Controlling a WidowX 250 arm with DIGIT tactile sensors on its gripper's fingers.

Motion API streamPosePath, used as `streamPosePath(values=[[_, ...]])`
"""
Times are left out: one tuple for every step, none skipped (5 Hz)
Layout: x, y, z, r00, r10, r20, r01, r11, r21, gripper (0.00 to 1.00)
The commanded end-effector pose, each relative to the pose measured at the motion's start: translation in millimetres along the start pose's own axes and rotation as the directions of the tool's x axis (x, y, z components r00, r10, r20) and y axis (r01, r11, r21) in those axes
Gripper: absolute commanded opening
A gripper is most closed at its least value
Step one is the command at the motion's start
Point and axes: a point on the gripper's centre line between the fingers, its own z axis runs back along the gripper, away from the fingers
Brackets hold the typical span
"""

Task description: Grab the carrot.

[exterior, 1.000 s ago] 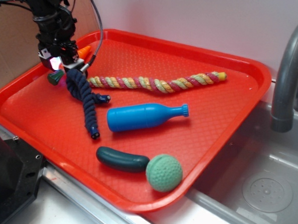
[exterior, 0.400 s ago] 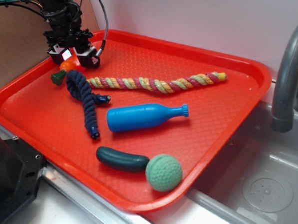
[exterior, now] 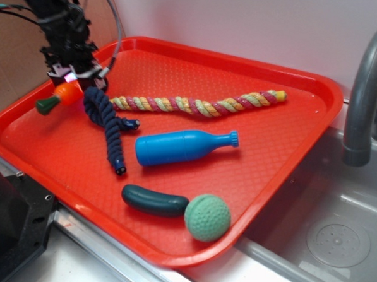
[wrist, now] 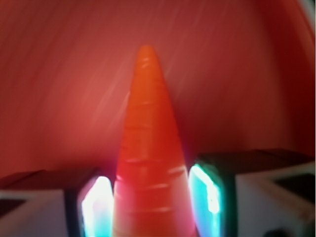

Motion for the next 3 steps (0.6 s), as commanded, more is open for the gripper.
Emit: streamPosePath(values=[[-31,-42,100,0.971,-0.208,0.117,0.216,0.975,-0.053,0.00],[-31,-51,115,0.967,-0.239,0.092,0.247,0.964,-0.099,0.00],[-31,-57,123,0.956,-0.280,0.086,0.288,0.953,-0.094,0.00]])
